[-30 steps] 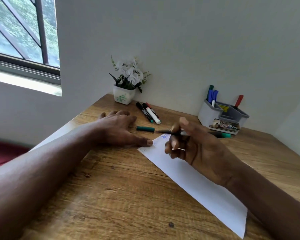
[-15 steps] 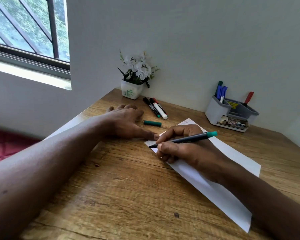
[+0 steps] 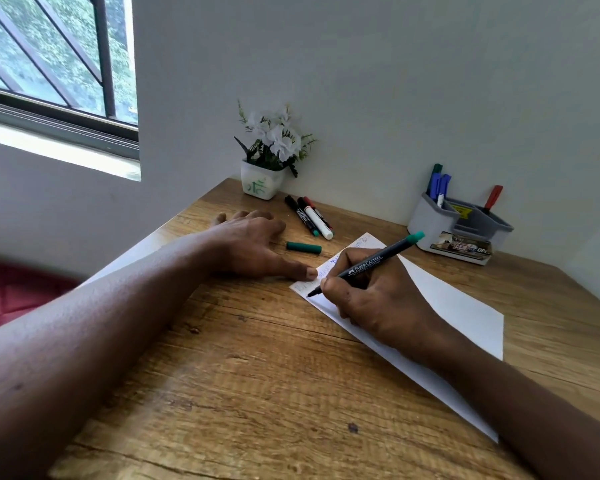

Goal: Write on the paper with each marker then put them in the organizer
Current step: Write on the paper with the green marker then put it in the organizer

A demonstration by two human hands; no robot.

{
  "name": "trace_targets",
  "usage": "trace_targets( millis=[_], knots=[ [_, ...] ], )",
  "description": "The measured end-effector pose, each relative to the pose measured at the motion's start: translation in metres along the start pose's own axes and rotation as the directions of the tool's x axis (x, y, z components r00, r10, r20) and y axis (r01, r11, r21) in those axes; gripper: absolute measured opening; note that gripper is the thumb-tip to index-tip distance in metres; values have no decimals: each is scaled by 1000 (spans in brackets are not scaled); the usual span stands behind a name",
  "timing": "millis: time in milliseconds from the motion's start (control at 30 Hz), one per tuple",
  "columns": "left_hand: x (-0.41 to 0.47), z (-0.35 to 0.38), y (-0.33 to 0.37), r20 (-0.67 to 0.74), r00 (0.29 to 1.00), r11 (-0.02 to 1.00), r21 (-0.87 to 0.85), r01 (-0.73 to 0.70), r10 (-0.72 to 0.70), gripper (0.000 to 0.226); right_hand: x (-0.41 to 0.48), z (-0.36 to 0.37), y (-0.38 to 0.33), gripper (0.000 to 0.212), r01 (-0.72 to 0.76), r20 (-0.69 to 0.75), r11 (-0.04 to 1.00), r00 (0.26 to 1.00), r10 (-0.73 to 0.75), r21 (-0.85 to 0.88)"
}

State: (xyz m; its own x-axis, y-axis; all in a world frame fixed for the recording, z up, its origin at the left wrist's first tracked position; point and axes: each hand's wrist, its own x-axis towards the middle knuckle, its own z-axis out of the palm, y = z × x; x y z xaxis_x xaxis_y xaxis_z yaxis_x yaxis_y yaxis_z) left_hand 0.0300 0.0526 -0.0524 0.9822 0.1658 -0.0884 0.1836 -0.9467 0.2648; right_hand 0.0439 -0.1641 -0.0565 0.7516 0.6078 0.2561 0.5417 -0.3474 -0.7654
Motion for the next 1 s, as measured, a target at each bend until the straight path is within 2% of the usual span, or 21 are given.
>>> trace_targets(
  millis=[600, 767, 1000],
  knots=[
    [0, 1, -1, -11, 1000, 1000, -24, 1, -2, 127, 0, -1, 2, 12, 19, 15, 1000, 1000, -19, 18],
    [1, 1, -1, -12, 1000, 1000, -18, -2, 2, 125, 0, -2, 3, 14, 6, -30, 999, 1000, -5, 33],
    [0, -2, 0, 17, 1000, 1000, -22, 5, -4, 128, 1, 0, 4, 10, 28, -11, 999, 1000, -29, -36]
  ],
)
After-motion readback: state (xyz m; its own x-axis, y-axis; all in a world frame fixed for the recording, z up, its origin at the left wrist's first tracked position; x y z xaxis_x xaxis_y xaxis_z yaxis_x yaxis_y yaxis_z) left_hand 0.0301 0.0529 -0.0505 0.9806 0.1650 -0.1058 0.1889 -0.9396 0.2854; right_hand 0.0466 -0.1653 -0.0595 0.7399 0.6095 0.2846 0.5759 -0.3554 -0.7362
